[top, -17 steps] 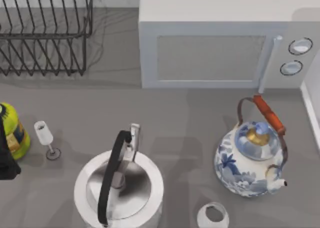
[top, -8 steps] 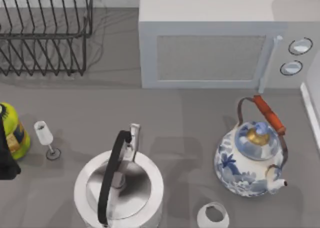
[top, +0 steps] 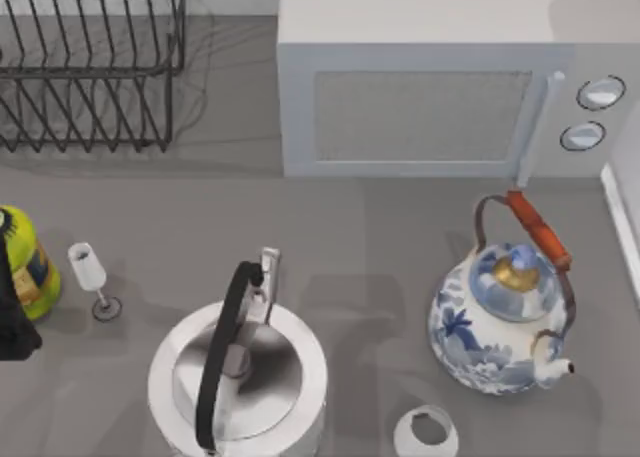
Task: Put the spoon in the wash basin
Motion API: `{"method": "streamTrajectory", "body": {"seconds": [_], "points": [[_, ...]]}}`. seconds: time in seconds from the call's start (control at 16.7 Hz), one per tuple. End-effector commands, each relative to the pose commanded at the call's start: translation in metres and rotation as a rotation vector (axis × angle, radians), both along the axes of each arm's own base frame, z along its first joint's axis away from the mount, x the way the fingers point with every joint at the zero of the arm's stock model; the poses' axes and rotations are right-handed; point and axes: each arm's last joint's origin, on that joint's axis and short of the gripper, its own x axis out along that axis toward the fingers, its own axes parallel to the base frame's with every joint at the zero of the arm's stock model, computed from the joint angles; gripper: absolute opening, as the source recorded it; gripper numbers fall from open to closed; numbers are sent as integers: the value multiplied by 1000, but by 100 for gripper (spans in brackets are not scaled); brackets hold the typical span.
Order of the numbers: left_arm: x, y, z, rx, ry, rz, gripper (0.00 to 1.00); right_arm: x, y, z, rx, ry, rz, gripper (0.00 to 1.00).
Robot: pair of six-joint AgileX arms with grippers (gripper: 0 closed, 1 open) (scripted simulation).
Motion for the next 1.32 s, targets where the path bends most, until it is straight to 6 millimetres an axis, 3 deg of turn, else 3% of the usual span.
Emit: {"method": "streamTrajectory", "body": {"seconds": [0.36,0.78,1.32], "points": [[0,0,0,0,0,0,100,0,2,-36,5,33,4,0],[0,0,0,0,0,0,100,-2,2,-39,0,12,5,0],[0,0,0,0,0,0,100,-2,2,-39,0,12,5,68]]}}
